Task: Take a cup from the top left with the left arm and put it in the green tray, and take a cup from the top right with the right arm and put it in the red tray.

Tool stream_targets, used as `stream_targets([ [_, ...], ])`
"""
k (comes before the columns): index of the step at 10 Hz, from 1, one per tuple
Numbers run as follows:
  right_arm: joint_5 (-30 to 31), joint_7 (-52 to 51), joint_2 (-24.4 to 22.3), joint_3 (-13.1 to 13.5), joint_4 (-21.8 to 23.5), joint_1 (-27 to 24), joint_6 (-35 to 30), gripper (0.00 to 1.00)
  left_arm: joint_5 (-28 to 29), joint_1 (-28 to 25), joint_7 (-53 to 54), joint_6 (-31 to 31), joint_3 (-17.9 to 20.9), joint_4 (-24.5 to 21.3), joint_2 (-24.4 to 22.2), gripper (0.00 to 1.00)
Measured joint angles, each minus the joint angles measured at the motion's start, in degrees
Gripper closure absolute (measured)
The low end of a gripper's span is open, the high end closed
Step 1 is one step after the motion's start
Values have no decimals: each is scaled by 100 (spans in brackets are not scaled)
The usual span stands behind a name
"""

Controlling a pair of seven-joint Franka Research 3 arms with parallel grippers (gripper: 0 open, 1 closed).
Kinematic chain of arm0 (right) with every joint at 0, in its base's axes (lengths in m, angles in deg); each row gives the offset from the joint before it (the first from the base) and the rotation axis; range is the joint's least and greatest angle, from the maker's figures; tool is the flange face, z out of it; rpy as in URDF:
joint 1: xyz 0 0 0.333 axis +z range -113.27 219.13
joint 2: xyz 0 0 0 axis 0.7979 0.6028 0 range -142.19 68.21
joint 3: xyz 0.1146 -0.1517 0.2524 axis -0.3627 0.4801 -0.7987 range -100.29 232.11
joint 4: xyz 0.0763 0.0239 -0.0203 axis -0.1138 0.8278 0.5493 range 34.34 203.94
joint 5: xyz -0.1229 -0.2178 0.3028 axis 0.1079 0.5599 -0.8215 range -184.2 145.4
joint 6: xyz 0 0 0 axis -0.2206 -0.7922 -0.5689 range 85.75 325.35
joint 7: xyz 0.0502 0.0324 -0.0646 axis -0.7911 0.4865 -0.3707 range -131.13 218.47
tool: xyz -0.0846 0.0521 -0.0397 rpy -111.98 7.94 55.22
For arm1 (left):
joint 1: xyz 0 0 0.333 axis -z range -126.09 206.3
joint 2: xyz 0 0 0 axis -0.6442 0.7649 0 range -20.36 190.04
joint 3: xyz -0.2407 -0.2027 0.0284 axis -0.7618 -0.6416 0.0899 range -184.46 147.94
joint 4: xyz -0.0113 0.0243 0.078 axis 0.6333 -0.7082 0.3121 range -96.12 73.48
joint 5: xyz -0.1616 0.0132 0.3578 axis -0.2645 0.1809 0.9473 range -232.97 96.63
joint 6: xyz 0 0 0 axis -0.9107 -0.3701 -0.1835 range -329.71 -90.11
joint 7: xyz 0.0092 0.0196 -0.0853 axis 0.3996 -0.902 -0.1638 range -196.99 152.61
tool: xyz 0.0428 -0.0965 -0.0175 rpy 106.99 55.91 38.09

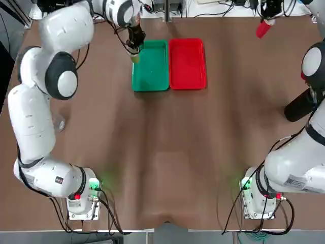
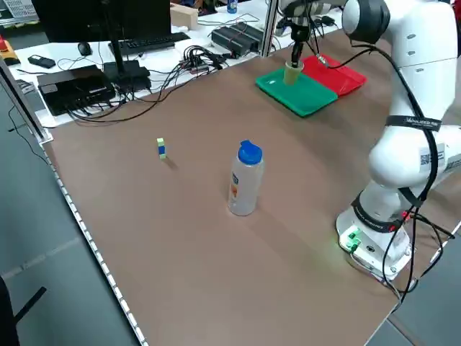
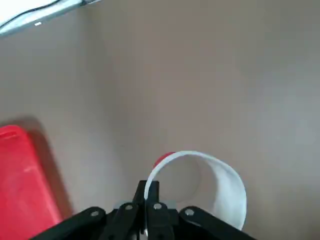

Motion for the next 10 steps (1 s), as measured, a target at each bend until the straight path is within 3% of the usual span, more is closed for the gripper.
stream_targets([
  [3,-280,1754,-152,-67,18,804,-118,96,-1,202,-50,-466,49,248,570,98],
  [5,-597,2517,-151,-72,54,1290,108,96,-1,361,-73,-476,173,432,789,96],
  [7,-667,3064,-128,-75,196,1784,559,96,-1,367,-73,-475,189,470,816,89],
  [10,-681,3745,402,-68,439,2529,1550,96,-1,340,-73,-475,216,610,787,44],
])
